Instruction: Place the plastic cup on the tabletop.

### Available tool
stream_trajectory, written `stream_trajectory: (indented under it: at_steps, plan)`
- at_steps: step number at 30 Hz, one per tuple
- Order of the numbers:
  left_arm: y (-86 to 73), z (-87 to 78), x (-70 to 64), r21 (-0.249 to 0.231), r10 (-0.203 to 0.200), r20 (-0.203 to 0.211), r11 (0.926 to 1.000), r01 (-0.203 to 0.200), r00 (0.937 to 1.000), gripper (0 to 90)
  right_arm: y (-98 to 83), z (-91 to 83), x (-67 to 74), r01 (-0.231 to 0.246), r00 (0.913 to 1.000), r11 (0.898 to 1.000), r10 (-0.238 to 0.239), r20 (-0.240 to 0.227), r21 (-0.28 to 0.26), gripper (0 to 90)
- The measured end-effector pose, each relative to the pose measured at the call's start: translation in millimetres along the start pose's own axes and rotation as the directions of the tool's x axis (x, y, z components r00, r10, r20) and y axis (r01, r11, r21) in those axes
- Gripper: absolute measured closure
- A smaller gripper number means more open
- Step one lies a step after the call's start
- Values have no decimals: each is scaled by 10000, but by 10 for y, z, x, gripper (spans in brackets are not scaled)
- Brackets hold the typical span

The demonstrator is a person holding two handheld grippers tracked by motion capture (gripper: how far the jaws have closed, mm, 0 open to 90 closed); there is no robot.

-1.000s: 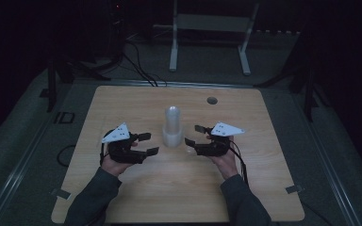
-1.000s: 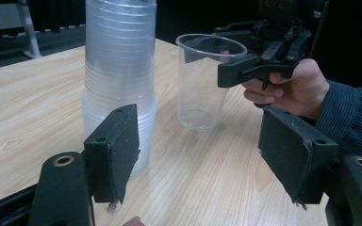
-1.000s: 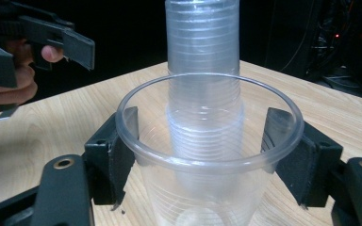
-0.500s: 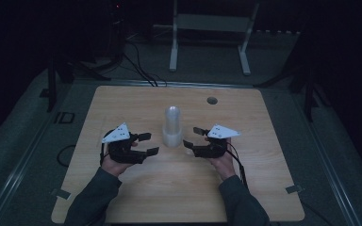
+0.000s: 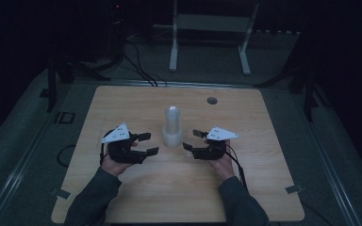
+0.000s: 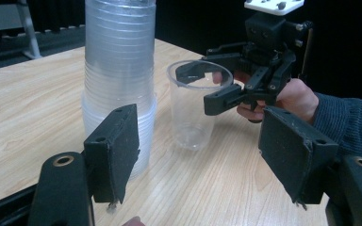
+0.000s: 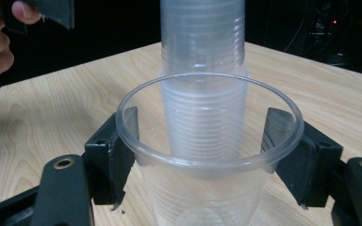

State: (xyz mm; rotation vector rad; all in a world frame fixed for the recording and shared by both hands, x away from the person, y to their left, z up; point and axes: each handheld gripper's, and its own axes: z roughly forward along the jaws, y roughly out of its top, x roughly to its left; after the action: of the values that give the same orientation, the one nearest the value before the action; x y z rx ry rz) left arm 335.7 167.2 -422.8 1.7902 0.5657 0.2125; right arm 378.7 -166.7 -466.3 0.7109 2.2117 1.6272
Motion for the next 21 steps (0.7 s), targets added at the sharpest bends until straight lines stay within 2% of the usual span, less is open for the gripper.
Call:
stream_trajectory:
  at_steps: [21]
  plan:
    - [-8,13,3,32,-8,15,10000,8,10000,295,-79,-15,5,-53,10000,9997,53,30,233,280]
